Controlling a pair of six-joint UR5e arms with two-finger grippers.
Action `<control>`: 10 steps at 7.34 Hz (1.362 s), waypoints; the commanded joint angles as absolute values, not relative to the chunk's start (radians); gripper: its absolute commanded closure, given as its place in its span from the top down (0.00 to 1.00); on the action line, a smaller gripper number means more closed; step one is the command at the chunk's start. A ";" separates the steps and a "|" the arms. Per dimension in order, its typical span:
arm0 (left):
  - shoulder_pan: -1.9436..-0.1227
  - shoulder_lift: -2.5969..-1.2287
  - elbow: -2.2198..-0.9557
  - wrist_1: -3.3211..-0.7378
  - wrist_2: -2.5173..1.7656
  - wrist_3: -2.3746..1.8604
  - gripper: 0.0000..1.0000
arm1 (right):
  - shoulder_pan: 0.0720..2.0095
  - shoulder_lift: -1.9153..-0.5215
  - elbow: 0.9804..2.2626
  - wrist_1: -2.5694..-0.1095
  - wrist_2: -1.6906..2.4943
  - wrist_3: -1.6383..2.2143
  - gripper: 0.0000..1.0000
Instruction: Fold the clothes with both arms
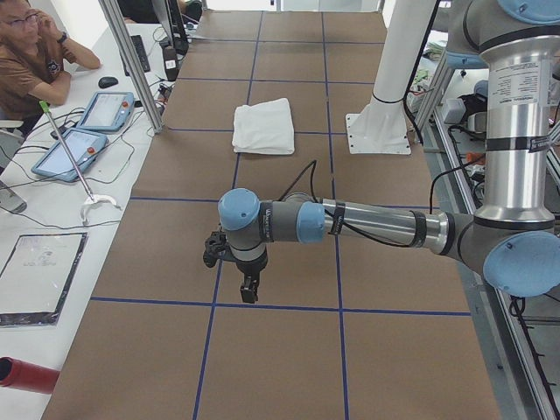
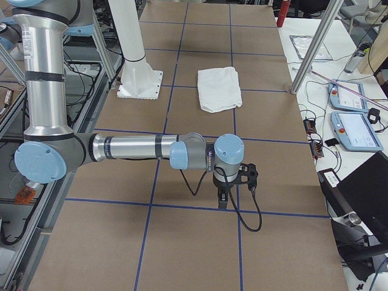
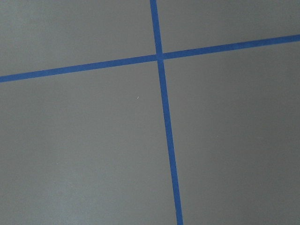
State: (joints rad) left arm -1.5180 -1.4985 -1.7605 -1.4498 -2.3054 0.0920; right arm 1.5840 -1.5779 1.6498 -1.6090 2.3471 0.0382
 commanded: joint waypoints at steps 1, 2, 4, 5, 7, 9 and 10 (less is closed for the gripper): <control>-1.519 -1.499 -1.761 -1.450 -2.312 0.092 1.00 | 1.585 -1.585 1.651 -1.631 2.345 0.023 1.00; -1.517 -1.500 -1.758 -1.450 -2.313 0.080 1.00 | 1.585 -1.586 1.651 -1.631 2.347 0.023 1.00; -1.517 -1.502 -1.761 -1.450 -2.364 -0.123 1.00 | 1.585 -1.589 1.651 -1.631 2.347 0.023 1.00; -1.517 -1.503 -1.759 -1.453 -2.364 -0.165 1.00 | 1.585 -1.594 1.652 -1.631 2.349 0.023 1.00; -1.517 -1.508 -1.749 -1.474 -2.364 -0.164 1.00 | 1.585 -1.589 1.651 -1.629 2.347 0.025 1.00; -1.516 -1.517 -1.747 -1.474 -2.364 -0.164 1.00 | 1.585 -1.592 1.651 -1.628 2.349 0.023 1.00; -1.516 -1.519 -1.747 -1.474 -2.364 -0.164 1.00 | 1.585 -1.592 1.651 -1.628 2.349 0.023 1.00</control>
